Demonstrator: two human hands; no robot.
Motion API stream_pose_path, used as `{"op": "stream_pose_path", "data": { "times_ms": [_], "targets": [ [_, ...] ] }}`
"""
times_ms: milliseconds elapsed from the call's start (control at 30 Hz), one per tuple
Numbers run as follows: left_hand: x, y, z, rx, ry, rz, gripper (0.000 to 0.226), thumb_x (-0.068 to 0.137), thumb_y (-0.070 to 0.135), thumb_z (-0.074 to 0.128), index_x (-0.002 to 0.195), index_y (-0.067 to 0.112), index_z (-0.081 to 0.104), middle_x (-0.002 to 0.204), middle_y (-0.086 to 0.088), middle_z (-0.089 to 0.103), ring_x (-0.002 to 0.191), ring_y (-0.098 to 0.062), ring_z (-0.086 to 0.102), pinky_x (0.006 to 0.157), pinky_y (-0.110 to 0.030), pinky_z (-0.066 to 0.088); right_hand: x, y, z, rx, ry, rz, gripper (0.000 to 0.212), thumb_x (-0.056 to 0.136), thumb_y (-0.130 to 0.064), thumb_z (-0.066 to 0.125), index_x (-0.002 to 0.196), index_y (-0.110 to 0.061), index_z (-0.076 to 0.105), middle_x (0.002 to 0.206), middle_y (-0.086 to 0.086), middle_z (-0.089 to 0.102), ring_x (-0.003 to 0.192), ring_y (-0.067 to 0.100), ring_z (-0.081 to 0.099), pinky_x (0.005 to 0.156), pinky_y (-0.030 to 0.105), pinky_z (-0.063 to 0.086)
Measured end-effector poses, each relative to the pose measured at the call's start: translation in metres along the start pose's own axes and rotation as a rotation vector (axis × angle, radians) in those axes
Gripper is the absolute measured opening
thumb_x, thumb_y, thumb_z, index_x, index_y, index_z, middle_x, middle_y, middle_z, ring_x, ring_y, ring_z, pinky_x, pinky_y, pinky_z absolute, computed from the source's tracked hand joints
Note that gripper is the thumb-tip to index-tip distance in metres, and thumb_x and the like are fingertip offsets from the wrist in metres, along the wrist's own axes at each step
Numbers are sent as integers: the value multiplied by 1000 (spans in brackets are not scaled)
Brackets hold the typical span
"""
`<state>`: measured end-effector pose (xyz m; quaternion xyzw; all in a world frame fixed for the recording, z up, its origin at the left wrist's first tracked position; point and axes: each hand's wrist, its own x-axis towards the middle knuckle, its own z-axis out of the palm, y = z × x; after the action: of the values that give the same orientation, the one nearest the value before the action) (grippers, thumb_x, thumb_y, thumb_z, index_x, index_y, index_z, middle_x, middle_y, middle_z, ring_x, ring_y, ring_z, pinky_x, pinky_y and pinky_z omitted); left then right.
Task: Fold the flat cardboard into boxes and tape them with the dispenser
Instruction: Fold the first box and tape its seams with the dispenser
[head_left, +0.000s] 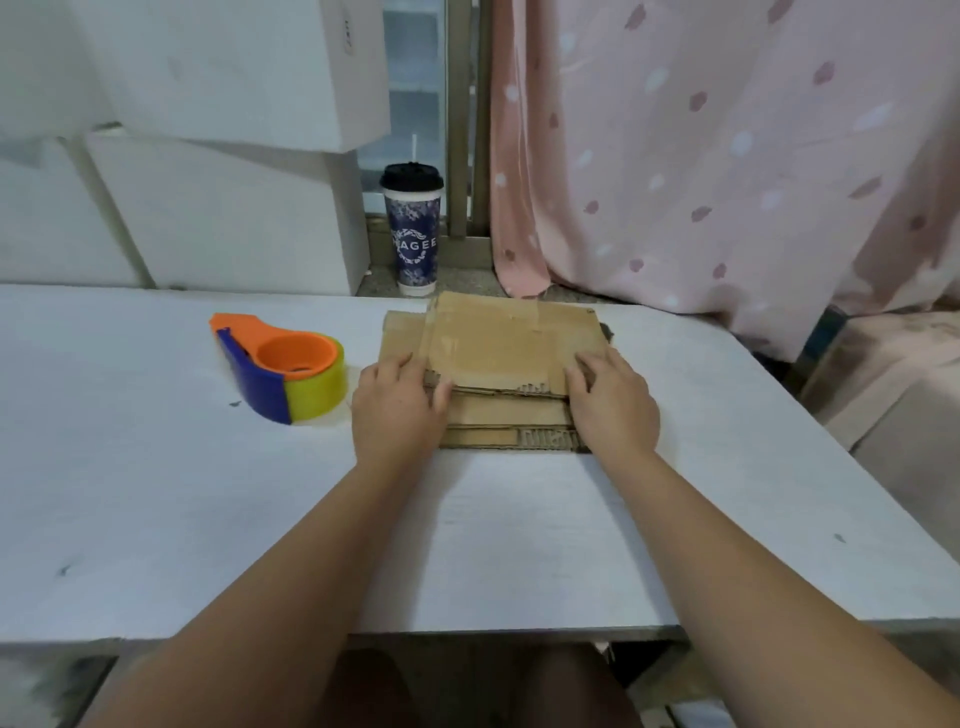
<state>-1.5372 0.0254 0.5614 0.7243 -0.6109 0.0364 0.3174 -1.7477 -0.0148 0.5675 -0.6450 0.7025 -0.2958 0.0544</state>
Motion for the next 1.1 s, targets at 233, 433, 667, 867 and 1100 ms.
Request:
{"op": "stream_pose_path", "data": {
  "times_ms": [233,433,667,867,1100],
  "targets": [
    [3,-2,-13,-479,-123,-234,55,93,57,37,120,19,65,129,-2,58,125,-26,44,108,-45,32,-6,-8,-12,163,-80,123,41,89,-47,50,129,-37,53,145,-2,42,131,21,41,109,45,32],
    [7,4,-2,-191,-265,-61,117,54,85,54,148,22,23,149,3,36,136,-18,32,113,-44,21,-8,-11,3,149,85,153,38,85,-53,50,119,-37,55,133,-1,43,117,22,49,108,40,30],
    [46,-4,27,-13,-327,111,138,49,86,57,150,17,-6,158,1,9,143,-15,15,115,-42,13,34,-14,19,124,108,150,47,86,-57,50,125,-31,54,135,3,43,119,23,49,107,40,32],
    [70,-2,37,3,-306,164,120,65,76,58,151,14,1,155,-1,18,141,-19,20,113,-45,20,63,-12,27,334,138,151,39,83,-48,61,117,-29,57,131,-6,41,100,14,55,86,29,44],
    [66,-4,39,-21,-88,301,96,74,64,61,149,17,24,131,-1,48,124,-19,38,109,-37,17,62,-11,21,614,413,148,15,81,-14,65,95,-18,63,115,-3,55,113,15,50,101,32,38]
  ]
}}
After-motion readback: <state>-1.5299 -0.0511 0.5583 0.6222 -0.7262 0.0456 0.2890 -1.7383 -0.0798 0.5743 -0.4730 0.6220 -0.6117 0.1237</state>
